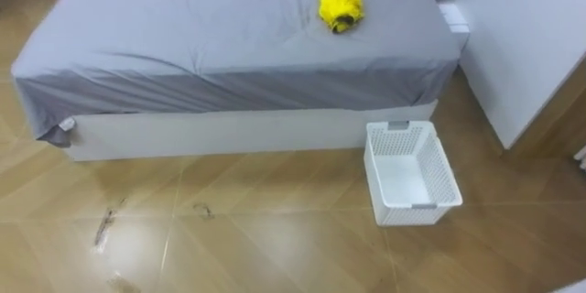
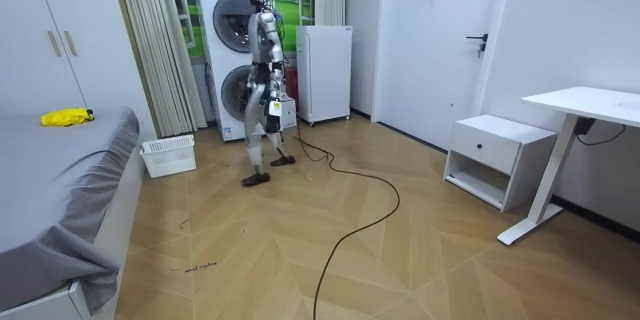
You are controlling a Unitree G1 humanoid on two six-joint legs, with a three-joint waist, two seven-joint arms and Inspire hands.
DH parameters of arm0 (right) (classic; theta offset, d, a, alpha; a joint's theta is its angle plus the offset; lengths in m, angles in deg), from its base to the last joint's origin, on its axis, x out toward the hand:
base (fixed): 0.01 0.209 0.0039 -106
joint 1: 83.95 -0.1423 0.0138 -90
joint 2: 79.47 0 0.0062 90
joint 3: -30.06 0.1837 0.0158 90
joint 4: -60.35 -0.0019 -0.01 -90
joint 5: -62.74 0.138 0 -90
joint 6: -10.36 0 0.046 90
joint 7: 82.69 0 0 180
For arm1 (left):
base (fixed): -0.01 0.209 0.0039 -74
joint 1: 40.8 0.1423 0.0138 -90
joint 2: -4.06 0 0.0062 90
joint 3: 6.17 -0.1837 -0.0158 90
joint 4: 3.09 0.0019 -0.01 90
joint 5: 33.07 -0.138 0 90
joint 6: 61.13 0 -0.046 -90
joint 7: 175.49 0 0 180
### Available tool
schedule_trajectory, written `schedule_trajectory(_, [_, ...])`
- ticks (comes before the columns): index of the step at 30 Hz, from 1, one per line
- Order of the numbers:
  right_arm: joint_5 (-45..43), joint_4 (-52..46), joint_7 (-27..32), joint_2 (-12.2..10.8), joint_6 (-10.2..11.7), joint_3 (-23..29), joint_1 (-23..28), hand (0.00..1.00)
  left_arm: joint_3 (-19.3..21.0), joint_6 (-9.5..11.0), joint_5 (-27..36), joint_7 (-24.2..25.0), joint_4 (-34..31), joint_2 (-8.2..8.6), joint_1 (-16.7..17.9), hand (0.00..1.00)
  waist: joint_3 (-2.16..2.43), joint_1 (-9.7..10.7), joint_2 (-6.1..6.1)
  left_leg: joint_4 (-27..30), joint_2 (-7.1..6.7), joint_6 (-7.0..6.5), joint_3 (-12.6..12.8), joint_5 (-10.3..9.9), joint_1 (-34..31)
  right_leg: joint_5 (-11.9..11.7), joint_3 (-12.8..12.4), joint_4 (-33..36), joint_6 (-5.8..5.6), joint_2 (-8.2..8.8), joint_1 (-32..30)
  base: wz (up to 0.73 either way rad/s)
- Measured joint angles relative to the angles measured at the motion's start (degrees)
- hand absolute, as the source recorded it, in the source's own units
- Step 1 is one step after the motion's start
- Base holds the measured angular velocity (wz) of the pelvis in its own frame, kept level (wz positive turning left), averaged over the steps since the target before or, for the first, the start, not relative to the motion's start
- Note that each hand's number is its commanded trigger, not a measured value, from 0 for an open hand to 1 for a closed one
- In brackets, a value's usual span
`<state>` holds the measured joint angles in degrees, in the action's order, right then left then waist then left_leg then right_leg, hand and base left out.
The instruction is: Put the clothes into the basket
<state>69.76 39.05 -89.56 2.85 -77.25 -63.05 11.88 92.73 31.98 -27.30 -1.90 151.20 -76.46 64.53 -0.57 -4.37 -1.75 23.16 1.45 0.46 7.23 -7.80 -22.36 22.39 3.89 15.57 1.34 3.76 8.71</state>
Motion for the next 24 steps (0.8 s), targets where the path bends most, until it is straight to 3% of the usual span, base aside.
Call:
schedule_trajectory(1, [-0.37, -0.01, 0.01, 0.04, -0.10, -0.01, -0.01, 0.00, -0.02, -0.01, -0.62, -0.44, 0.11, 0.04, 0.48, 0.00, -0.04, -0.21, -0.58, -2.23, -0.51, -0.52, 0.11, 4.00, -0.93, 0.86, -0.33, -0.38, -1.28, 1.13, 1.22, -0.10])
schedule_trajectory(2, [-0.46, -0.01, 0.18, 0.04, -0.18, 0.09, -0.06, 0.00, -0.17, 0.02, -1.01, -0.44, 0.08, 0.07, 0.48, 0.00, 0.22, -0.15, -1.25, -1.87, -1.60, -2.38, 0.58, 7.21, -1.44, 1.76, -0.32, -1.11, -2.62, 2.23, 1.89, 0.00])
schedule_trajectory(3, [-0.42, 0.00, 0.35, 0.03, -0.18, 0.23, -0.35, 0.00, -0.21, 0.06, -1.00, -0.46, 0.11, 0.11, 0.61, 0.00, 0.53, -0.03, -1.51, -0.88, -2.27, -3.39, 0.73, 7.72, -1.71, 2.15, -0.06, -1.51, -3.22, 2.39, 2.25, 0.07])
schedule_trajectory(4, [-0.46, 0.06, 0.47, 0.00, -0.10, 0.72, -0.73, 0.00, -0.25, 0.08, -0.97, -0.51, 0.06, 0.33, -0.41, 0.00, 0.13, -0.04, -1.87, 2.30, -2.77, -3.96, 1.13, 5.65, -2.96, 1.65, 0.41, -2.05, -4.28, 3.18, 2.40, 0.00])
schedule_trajectory(6, [-0.73, -0.18, 0.75, -0.01, 0.53, 0.97, -1.34, 0.00, -0.22, 0.38, -0.50, -0.54, -0.19, 0.57, -1.57, 0.00, -0.11, -0.46, -1.61, 6.40, -2.14, -4.48, 2.52, 2.03, -3.76, -0.44, 0.93, -1.83, -5.79, 3.86, 2.51, -0.21])
schedule_trajectory(7, [-0.95, -0.28, 1.17, 0.00, 0.69, 0.98, -1.72, 0.00, -0.14, 0.73, 1.42, -0.56, -0.13, 0.49, -1.97, 0.00, -0.06, -0.53, -1.52, 8.66, -2.18, -4.71, 4.02, -1.02, -3.46, -0.98, 0.96, 0.80, -6.33, 4.43, 2.46, -0.28])
schedule_trajectory(8, [-0.53, -0.38, 1.96, 0.01, 0.59, 1.05, -1.90, 0.00, -0.21, 1.00, 2.57, -0.74, -0.07, 0.24, -2.50, 0.00, -0.07, -0.06, -1.49, 9.06, -2.52, -5.00, 4.52, -3.63, -1.69, -1.22, 1.95, 8.12, -6.26, 5.59, 0.67, -0.24])
schedule_trajectory(9, [-0.50, -0.49, 2.36, 0.02, 0.42, 1.06, -1.72, 0.00, -0.21, 1.25, 2.66, -0.82, -0.10, 0.10, -3.04, 0.00, -0.10, -0.23, -1.54, 9.01, -2.96, -5.03, 4.48, -5.04, -0.21, -2.18, 2.14, 13.91, -5.98, 6.55, -1.09, -0.13])
schedule_trajectory(10, [-0.49, -1.37, 2.85, 0.12, -0.01, 1.19, -0.69, 0.00, -0.27, 1.59, 2.43, -0.87, -0.10, -0.25, -3.19, 0.00, 0.01, -0.48, -1.13, 8.01, -3.46, -5.78, 4.16, -6.66, 3.58, -7.46, 2.42, 24.67, -5.11, 7.93, -4.34, -0.15])
schedule_trajectory(11, [-0.47, -2.14, 3.04, 0.22, 0.02, 1.81, 0.43, 0.00, -0.16, 1.93, 1.12, -0.90, -0.17, -0.53, -3.66, 0.00, 0.13, -0.57, 0.00, 5.97, -3.51, -6.29, 3.53, -7.82, 7.64, -12.87, 2.16, 33.02, -2.97, 8.09, -7.59, -0.16])
schedule_trajectory(12, [0.01, -2.35, 2.90, 0.22, 0.02, 2.16, 0.40, 0.00, -0.12, 2.25, 0.58, -1.00, -0.29, -0.71, -4.03, 0.00, 0.16, -0.47, 0.47, 4.74, -3.38, -6.34, 3.00, -8.17, 9.55, -11.19, 2.40, 35.62, -2.55, 7.44, -9.71, -0.24])
schedule_trajectory(13, [2.23, -3.83, 2.96, 0.17, 0.03, 2.05, 0.07, 0.00, -0.07, 2.91, -0.64, -1.37, -0.84, -1.09, -4.65, 0.00, 0.04, -0.54, 1.35, 2.38, -3.23, -6.33, 0.98, -8.45, 12.47, -7.17, 3.88, 37.85, -1.64, 4.93, -14.78, -0.16])
schedule_trajectory(14, [4.24, -6.04, 2.97, -0.04, 0.29, 1.62, -0.01, 0.00, -0.23, 4.07, -0.97, -1.97, -1.52, -1.46, -4.72, 0.00, -0.11, 0.12, 1.69, 0.00, -2.99, -6.12, -0.49, -8.43, 15.45, -4.53, 5.51, 35.48, -0.98, 2.36, -19.27, 0.00])
schedule_trajectory(15, [4.92, -6.83, 2.96, -0.08, 0.48, 1.53, 0.02, 0.00, -0.39, 4.53, -0.98, -2.04, -1.61, -1.68, -5.16, 0.00, -0.15, 0.78, 1.76, -1.00, -2.95, -5.73, -1.42, -8.29, 16.81, -3.88, 6.30, 32.82, -0.91, 1.01, -21.05, 0.49])
schedule_trajectory(16, [5.42, -7.76, 3.11, -0.04, 0.76, 1.54, 0.02, 0.00, -1.78, 4.94, -0.88, -2.03, -1.89, -1.90, -6.33, 0.00, -0.15, 1.77, 1.71, -2.62, -2.92, -5.69, -2.76, -8.64, 19.25, -3.84, 7.44, 25.53, -0.66, -0.72, -23.98, 0.75])
schedule_trajectory(17, [5.18, -9.08, 3.76, 0.09, 0.74, 1.56, -0.04, 0.00, -3.72, 5.19, -0.84, -1.98, -2.45, -1.73, -6.85, 0.00, -0.13, 2.15, 1.77, -3.89, -2.93, -5.56, -4.24, -9.60, 21.50, -5.39, 7.49, 16.57, -0.40, -1.82, -26.21, 0.75])
schedule_trajectory(18, [5.15, -9.96, 4.08, 0.08, 0.75, 1.64, -0.18, 0.00, -4.72, 5.44, -0.87, -1.90, -2.75, -1.54, -6.81, 0.00, -0.17, 2.30, 1.78, -4.45, -2.92, -5.43, -4.76, -10.19, 22.82, -7.14, 7.59, 11.95, -0.47, -1.98, -26.97, 0.60])
schedule_trajectory(20, [5.08, -14.77, 5.11, 0.02, 1.32, 1.75, -0.25, 0.00, -6.81, 5.52, -0.90, -1.82, -3.58, -0.48, -5.69, 0.00, -0.12, 2.21, 2.52, -6.62, -1.65, -4.23, -6.93, -13.01, 28.77, -18.82, 8.10, 1.69, 0.53, -2.33, -27.92, 0.45])
schedule_trajectory(21, [5.10, -16.96, 5.31, 0.01, 1.34, 1.71, -0.25, 0.00, -6.90, 5.61, -1.00, -1.82, -3.96, -0.48, -5.21, 0.00, 0.04, 2.06, 2.33, -6.82, -1.26, -3.82, -7.29, -13.73, 29.77, -21.00, 8.42, 1.45, 1.43, -2.43, -27.82, 0.21])
schedule_trajectory(22, [4.96, -22.18, 5.79, 0.02, 1.59, 1.77, -0.27, 0.00, -6.82, 5.61, -0.88, -1.86, -3.64, -0.67, -4.00, 0.00, 0.60, 0.84, 2.64, -6.44, 0.05, -2.31, -7.43, -15.00, 30.80, -22.41, 9.27, 2.90, 3.12, -3.51, -27.19, 0.00])
schedule_trajectory(23, [4.56, -25.86, 6.27, 0.00, 3.37, 2.09, -0.81, 0.00, -6.61, 5.63, -0.86, -1.88, -2.66, -1.11, -3.49, 0.00, 0.58, -0.11, 3.73, -4.79, 1.73, -0.77, -7.07, -15.76, 31.38, -21.10, 11.17, 4.92, 4.71, -4.83, -26.50, -0.05])
schedule_trajectory(24, [4.58, -27.22, 6.38, 0.01, 4.22, 2.29, -1.28, 0.00, -6.21, 5.57, -0.86, -1.91, -2.09, -1.29, -3.17, 0.00, 0.49, -0.22, 4.10, -3.99, 2.75, -0.10, -6.67, -15.79, 31.97, -20.14, 11.80, 5.96, 5.14, -5.55, -25.77, 0.00])
